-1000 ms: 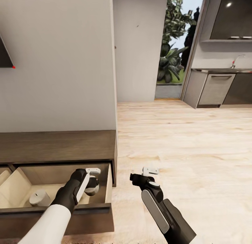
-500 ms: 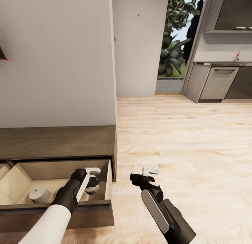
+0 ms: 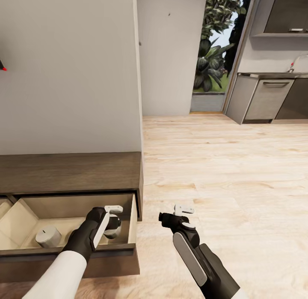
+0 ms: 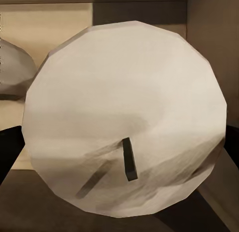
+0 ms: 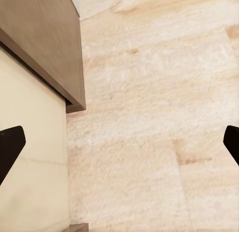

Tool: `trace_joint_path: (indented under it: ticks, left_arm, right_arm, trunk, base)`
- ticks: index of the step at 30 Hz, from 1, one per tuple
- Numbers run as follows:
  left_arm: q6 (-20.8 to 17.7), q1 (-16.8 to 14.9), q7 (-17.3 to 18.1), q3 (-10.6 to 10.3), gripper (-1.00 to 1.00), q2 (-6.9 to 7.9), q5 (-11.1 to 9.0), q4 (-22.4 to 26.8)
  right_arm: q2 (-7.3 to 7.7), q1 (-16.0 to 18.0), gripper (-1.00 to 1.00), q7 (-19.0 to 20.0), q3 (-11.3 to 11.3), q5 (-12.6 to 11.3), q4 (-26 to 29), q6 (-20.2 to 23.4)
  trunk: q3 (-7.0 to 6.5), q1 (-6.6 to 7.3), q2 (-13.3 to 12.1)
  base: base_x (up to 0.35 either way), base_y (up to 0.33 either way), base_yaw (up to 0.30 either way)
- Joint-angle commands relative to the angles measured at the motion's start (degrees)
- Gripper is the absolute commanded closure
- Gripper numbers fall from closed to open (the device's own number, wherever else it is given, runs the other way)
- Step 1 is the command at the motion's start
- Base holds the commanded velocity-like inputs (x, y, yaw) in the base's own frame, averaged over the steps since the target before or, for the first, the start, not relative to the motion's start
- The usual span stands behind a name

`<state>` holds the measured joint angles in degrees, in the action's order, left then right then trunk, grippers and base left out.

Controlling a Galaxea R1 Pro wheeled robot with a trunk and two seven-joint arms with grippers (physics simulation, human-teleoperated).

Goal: Place each of the two pumpkins and all three candles from the living room inside a cabinet in the living room (use any cabinet), then make sure every cabinet is closed, and position the cauldron so it is next to a table in the living room.

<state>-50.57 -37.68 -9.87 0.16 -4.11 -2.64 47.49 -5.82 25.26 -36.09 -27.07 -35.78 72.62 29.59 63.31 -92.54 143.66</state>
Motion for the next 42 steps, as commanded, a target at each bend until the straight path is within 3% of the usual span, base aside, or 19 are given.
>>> trace_joint_path:
  ticks: [1, 8, 42]
  left_arm:
    - [-0.1, 0.0, -0.3, 0.0, -1.0, -0.02, -0.3, 0.1]
    - [0.5, 0.1, -0.3, 0.0, -1.0, -0.02, -0.3, 0.1]
    - [0.4, 1.4, 0.6, 0.8, -1.0, 1.31, -1.2, 0.2]
  right_arm:
    - [0.01, 0.0, -1.0, -0.5, -0.1, -0.5, 0.1, 0.1]
    - [0.02, 0.1, -1.0, -0.5, -0.1, -0.4, 0.1, 0.1]
    - [0.07, 0.0, -1.0, -0.5, -0.1, -0.4, 0.2, 0.1]
  trunk:
    - [0.05, 0.01, 0.0]
    - [0.05, 0.01, 0.0]
    - [-7.44, 1.09, -0.8]
  base:
    - [0.0, 0.0, 0.0]
    - [0.0, 0.0, 0.0]
    - [-0.03, 0.0, 0.0]
